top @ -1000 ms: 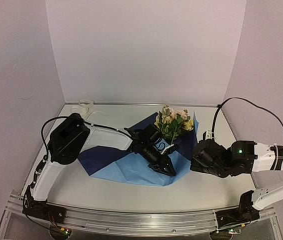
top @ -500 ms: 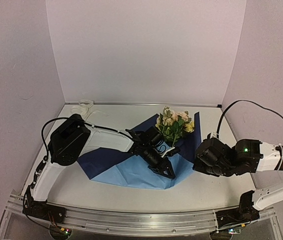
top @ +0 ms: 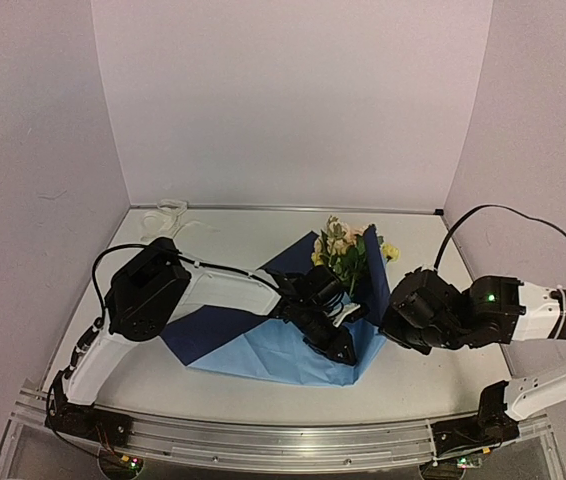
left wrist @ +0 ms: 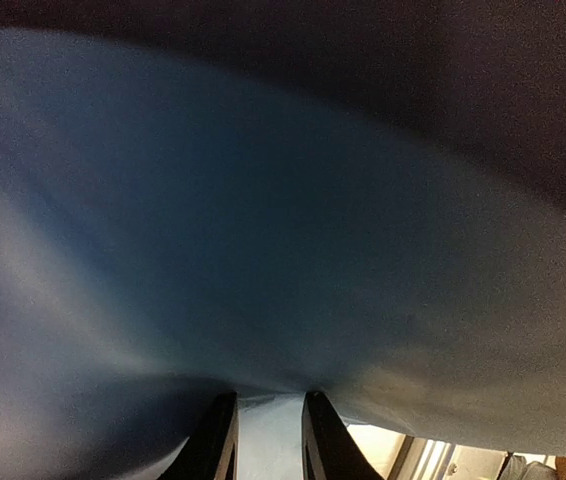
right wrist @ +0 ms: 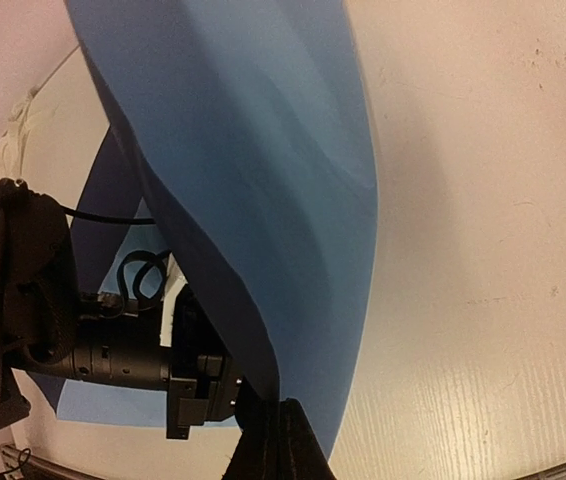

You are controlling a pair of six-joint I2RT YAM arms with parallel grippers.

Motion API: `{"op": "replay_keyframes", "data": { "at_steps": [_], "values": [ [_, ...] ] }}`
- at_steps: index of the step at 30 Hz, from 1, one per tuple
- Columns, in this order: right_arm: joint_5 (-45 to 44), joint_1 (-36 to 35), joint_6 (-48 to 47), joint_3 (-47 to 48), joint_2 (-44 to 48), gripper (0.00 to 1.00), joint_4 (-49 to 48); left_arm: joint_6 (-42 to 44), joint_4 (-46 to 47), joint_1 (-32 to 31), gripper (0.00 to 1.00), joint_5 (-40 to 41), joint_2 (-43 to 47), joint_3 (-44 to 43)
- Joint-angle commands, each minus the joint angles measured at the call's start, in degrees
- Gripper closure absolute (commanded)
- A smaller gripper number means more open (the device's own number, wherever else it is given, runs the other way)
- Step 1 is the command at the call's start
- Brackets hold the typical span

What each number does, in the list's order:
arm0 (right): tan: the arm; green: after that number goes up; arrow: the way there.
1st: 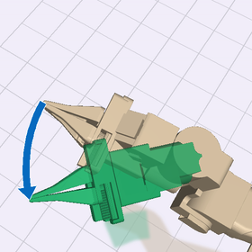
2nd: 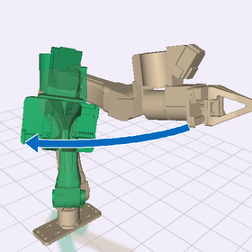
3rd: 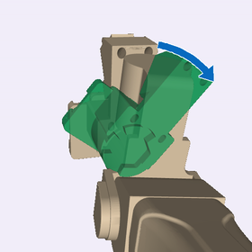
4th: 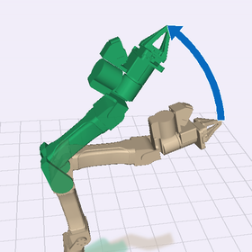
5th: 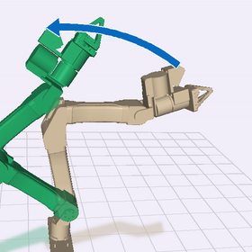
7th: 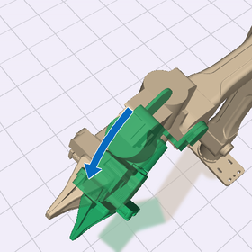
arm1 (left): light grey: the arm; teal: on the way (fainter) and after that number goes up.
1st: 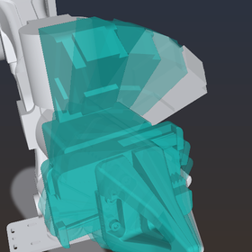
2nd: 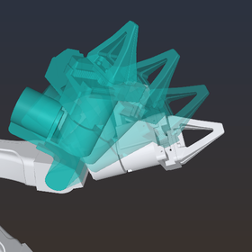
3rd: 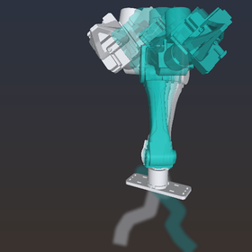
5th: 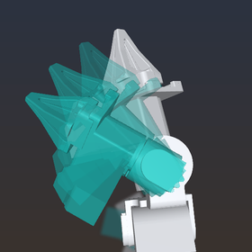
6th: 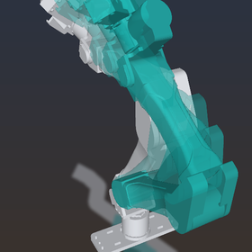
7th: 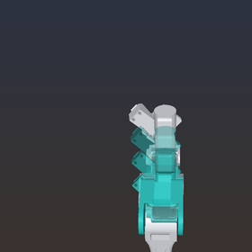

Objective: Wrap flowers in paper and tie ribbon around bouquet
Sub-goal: Fold the one-fourth-folded wrapping paper at the center of the board.

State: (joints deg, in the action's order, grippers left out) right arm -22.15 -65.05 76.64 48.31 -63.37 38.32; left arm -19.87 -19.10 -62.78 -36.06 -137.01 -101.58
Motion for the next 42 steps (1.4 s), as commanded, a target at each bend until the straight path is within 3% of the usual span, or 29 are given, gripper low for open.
{"op": "replay_keyframes", "data": {
  "at_steps": [1, 9, 18, 25, 30, 35, 42],
  "values": [
    [-2.1, -1.1, 1.1, 1.5, -0.6, 1.00, -3.0, -1.3, -1.5, 0.1, 0.76, 7.1, -1.7, -1.7],
    [-1.1, -1.5, -2.0, 0.9, -0.8, 0.93, -1.8, -1.2, 0.8, 1.0, 0.73, 5.9, 4.0, 2.5],
    [-2.3, -1.5, -4.6, 1.3, 1.3, 0.95, 2.3, -0.5, 5.0, 3.9, 0.72, -1.3, 14.9, 9.5],
    [-2.2, -1.5, -6.4, 5.1, -2.4, 0.97, 4.2, -5.6, 8.6, 9.8, 0.76, -4.9, 25.5, 22.6],
    [-1.5, -1.5, -8.2, 8.7, -6.8, 0.98, 4.8, -5.5, 5.3, 13.9, 0.81, -0.3, 36.7, 37.0],
    [-0.6, -1.5, -10.0, 12.2, -11.0, 0.98, 5.2, -6.5, 4.0, 14.9, 0.89, 4.5, 40.5, 48.0],
    [2.3, -1.5, -12.3, 18.8, -18.5, 0.98, 5.2, -7.3, 7.2, 14.9, 0.95, 7.2, 35.5, 48.8]
  ]
}}
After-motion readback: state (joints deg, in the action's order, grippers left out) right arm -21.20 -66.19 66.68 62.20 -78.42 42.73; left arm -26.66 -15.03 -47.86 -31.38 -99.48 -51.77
